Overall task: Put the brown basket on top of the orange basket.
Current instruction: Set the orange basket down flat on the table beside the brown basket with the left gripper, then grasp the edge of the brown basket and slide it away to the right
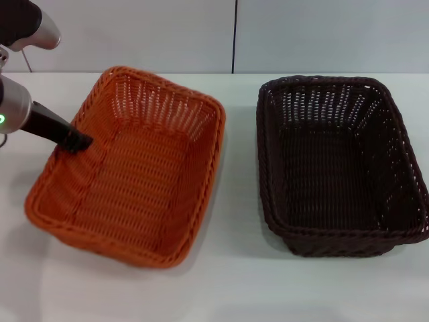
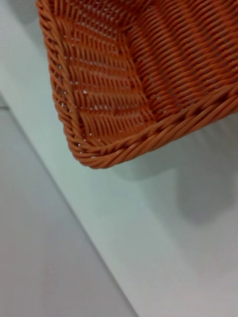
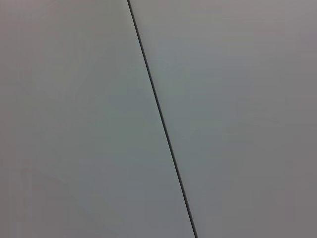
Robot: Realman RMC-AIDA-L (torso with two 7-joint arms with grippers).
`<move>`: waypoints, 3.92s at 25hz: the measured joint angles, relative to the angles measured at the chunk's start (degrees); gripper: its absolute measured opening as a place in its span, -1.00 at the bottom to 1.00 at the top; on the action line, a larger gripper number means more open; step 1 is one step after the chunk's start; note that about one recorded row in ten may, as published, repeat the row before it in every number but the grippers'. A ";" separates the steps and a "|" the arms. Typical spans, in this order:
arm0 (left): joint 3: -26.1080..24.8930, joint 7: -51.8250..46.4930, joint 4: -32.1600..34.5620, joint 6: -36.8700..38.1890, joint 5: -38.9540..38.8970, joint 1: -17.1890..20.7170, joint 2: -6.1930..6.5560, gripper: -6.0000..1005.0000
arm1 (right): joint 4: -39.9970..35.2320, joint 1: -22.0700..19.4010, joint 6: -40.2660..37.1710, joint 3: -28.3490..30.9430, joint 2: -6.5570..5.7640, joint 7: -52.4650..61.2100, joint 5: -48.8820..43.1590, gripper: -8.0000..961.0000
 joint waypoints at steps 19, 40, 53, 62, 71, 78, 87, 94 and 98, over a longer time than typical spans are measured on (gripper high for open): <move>4.77 10.08 -7.46 2.05 -11.38 -3.29 -1.57 -0.57 | 0.45 -0.01 0.61 -0.45 0.16 0.45 0.00 0.19; 14.12 28.46 -8.56 -2.80 -26.48 -3.16 -1.85 -0.62 | 1.54 0.49 0.60 -0.48 0.36 0.77 -0.48 0.19; 13.57 29.24 -9.24 -7.75 -28.04 -3.76 -1.78 -0.56 | 1.70 0.90 0.78 -0.38 0.28 0.18 -0.12 0.19; 7.28 29.06 -8.44 -6.17 -31.49 -2.97 -1.44 -0.35 | 1.38 1.84 1.43 -0.33 0.18 0.13 -0.08 0.19; 4.14 33.90 -5.23 -7.64 -42.55 2.42 -1.63 0.16 | 0.26 1.61 1.93 -0.45 0.01 3.17 -0.15 0.19; 4.50 49.06 -7.03 -12.10 -69.72 11.28 -1.98 0.50 | -10.34 -2.52 2.19 -4.39 -1.39 20.16 -5.86 0.19; 8.97 98.79 -42.83 10.58 -121.80 14.14 -1.99 0.62 | -27.46 -1.55 6.77 -6.17 -7.14 43.55 -36.62 0.19; 8.65 103.38 -49.85 13.49 -125.03 13.45 -2.10 0.62 | -38.90 1.08 3.04 -5.95 -11.70 60.13 -68.16 0.19; 8.60 104.54 -53.17 13.49 -125.47 12.00 -2.07 0.62 | -46.90 1.52 -8.34 -3.37 -12.63 63.35 -84.19 0.19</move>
